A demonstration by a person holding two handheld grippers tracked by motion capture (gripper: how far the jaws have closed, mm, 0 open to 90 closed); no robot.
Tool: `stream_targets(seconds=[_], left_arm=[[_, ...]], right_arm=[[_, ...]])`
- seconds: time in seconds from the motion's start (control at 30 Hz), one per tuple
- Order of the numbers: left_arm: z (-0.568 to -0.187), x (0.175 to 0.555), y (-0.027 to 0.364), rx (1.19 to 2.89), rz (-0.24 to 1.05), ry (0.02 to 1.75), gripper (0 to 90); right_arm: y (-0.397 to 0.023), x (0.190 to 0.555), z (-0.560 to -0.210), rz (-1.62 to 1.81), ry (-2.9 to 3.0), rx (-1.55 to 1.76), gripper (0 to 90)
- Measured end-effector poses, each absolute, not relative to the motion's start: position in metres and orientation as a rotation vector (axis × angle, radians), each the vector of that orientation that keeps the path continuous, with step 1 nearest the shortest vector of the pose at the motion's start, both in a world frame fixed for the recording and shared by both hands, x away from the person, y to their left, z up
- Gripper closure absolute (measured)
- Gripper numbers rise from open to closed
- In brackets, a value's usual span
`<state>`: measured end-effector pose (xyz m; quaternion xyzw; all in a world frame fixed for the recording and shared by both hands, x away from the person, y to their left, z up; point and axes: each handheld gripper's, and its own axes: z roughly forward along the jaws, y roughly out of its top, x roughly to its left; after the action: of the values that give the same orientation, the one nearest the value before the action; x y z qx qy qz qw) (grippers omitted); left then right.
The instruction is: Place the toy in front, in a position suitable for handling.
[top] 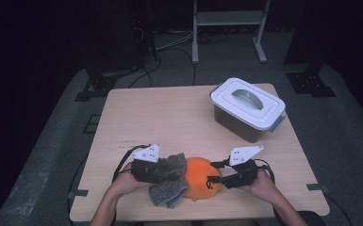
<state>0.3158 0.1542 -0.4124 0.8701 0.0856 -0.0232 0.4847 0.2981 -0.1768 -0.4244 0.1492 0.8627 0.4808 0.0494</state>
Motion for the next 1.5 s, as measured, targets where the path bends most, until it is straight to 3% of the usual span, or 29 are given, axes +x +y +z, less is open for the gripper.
stream_targets(seconds=[0.47, 0.63, 0.8, 0.87, 0.97, 1.03, 1.3, 1.5], left_arm=[[-0.402, 0.311, 0.141, 2.078, -0.038, 0.17, 71.8], [-0.407, 0.311, 0.141, 2.114, -0.069, 0.166, 71.9], [-0.408, 0.312, 0.142, 2.107, -0.074, 0.169, 71.9], [-0.408, 0.313, 0.142, 2.1, -0.079, 0.183, 71.9], [-0.407, 0.316, 0.147, 2.084, -0.083, 0.197, 72.0], [-0.401, 0.318, 0.15, 2.052, -0.082, 0.21, 72.2], [-0.375, 0.325, 0.15, 2.005, 0.004, 0.214, 72.2], [-0.39, 0.327, 0.143, 2.086, -0.012, 0.243, 72.2]], right_arm=[[-0.166, 0.292, -0.423, 1.497, 2.622, 0.408, 48.2], [-0.168, 0.297, -0.412, 1.506, 2.603, 0.497, 31.2], [-0.168, 0.311, -0.419, 1.511, 2.688, 0.624, 27.1], [-0.164, 0.316, -0.423, 1.511, 2.743, 0.663, 32.8], [-0.163, 0.319, -0.42, 1.501, 2.738, 0.541, 53.3], [-0.162, 0.32, -0.416, 1.519, 2.682, 0.475, 58.3], [-0.143, 0.321, -0.398, 1.501, 2.565, 0.157, 60.2], [-0.15, 0.327, -0.406, 1.514, 2.607, 0.169, 55.0]])
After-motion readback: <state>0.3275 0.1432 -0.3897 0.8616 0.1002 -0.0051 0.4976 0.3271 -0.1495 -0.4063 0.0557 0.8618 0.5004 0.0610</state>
